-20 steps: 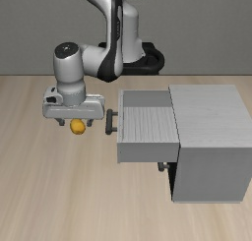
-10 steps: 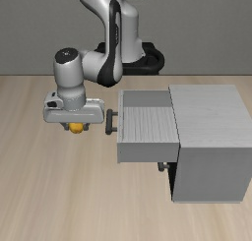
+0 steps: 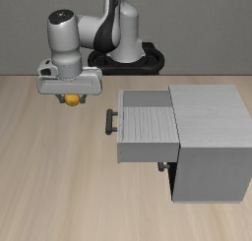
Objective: Pick up the mango and place it in the top layer of the cabinet
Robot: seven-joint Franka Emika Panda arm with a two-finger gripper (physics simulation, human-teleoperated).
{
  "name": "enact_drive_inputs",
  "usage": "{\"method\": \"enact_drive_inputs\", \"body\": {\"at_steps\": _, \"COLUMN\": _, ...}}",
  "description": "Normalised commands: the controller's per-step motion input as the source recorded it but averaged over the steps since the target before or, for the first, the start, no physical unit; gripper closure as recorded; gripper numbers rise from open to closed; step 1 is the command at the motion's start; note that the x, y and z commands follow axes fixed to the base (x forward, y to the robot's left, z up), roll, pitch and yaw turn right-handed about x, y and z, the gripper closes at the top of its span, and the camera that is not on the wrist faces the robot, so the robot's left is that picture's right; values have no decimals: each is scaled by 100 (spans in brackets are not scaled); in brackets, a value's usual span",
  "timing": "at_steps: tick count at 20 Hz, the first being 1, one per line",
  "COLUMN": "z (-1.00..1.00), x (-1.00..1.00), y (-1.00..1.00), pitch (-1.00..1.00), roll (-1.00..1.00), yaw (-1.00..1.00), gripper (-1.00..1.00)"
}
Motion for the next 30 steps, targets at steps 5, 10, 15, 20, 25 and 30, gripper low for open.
{"method": "enact_drive_inputs", "body": {"at_steps": 5, "z": 100, "x": 0, "y": 0, "pitch": 0, "roll": 0, "yaw": 0, "gripper": 100}}
{"method": "enact_drive_inputs", "body": {"at_steps": 10, "z": 100, "x": 0, "y": 0, "pitch": 0, "roll": 0, "yaw": 0, "gripper": 100}}
{"method": "enact_drive_inputs", "body": {"at_steps": 15, "z": 0, "x": 0, "y": 100, "pitch": 0, "roll": 0, "yaw": 0, "gripper": 100}}
{"method": "enact_drive_inputs", "body": {"at_steps": 20, "z": 0, "x": 0, "y": 100, "pitch": 0, "roll": 0, "yaw": 0, "gripper": 100}}
{"method": "enact_drive_inputs", "body": {"at_steps": 25, "z": 0, "x": 0, "y": 100, "pitch": 0, "roll": 0, "yaw": 0, "gripper": 100}}
{"method": "enact_drive_inputs", "body": {"at_steps": 30, "z": 0, "x": 80, "y": 20, "pitch": 0, "roll": 0, "yaw": 0, "gripper": 100}}
